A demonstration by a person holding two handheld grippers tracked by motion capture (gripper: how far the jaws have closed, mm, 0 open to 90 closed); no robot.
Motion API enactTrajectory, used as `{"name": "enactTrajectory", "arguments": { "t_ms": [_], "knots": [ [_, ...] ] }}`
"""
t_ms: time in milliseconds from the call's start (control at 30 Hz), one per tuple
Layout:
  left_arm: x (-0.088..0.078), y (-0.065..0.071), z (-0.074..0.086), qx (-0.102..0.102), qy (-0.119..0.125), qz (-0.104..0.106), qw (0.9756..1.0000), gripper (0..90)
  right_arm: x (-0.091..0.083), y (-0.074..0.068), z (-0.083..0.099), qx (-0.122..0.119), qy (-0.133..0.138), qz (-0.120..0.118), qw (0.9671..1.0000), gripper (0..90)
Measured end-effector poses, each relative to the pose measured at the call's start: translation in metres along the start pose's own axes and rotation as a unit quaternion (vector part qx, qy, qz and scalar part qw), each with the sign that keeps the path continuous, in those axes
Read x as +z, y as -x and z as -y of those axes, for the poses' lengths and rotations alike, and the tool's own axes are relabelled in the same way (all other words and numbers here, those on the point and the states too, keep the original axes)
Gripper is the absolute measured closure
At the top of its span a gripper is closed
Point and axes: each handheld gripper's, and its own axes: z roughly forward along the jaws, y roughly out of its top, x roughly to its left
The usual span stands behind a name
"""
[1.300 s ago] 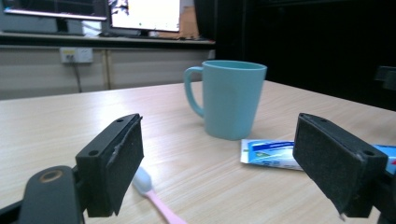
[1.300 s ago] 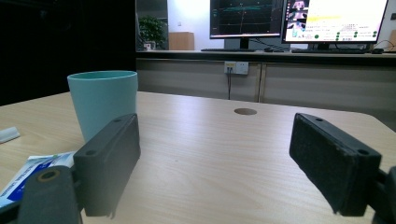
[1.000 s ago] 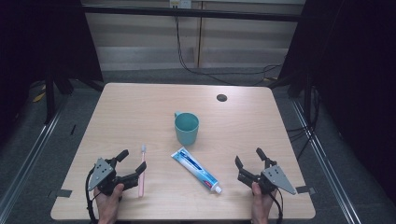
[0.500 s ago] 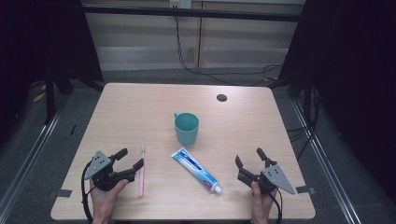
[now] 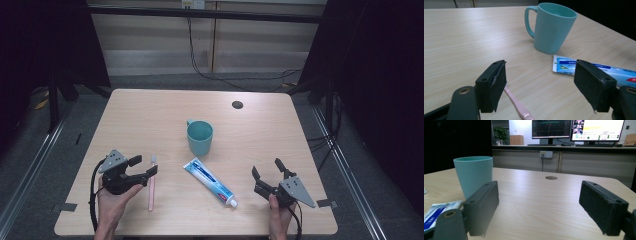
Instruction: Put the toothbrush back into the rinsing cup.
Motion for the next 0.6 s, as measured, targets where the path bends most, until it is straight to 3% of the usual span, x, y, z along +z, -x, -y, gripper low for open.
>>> {"name": "enactTrajectory", "arguments": {
  "t_ms": [100, 267, 333, 467, 533, 600],
  "knots": [
    [0.001, -0.002, -0.007, 0.003, -0.022, -0.001, 0.9998, 29.2, 0.000, 0.000, 0.000, 0.000, 0.001, 0.001, 1.0000, 15.4],
    [0.001, -0.004, -0.016, 0.000, -0.034, 0.026, 0.9991, 34.2, 0.000, 0.000, 0.000, 0.001, 0.000, 0.003, 1.0000, 15.4],
    [0.003, -0.003, -0.019, 0.003, -0.051, 0.013, 0.9986, 34.8, 0.000, 0.000, 0.000, 0.001, -0.001, 0.005, 1.0000, 15.3],
    [0.008, -0.008, -0.023, -0.004, -0.098, 0.017, 0.9950, 37.6, 0.000, 0.000, 0.000, 0.001, -0.002, 0.004, 1.0000, 15.3],
    [0.010, -0.008, -0.026, -0.006, -0.118, 0.005, 0.9930, 39.9, 0.000, 0.000, 0.000, 0.001, -0.001, 0.004, 1.0000, 15.3],
    [0.013, -0.010, -0.027, -0.011, -0.136, 0.014, 0.9905, 41.0, 0.000, 0.000, 0.000, 0.001, -0.001, 0.005, 1.0000, 15.3]
  ]
}}
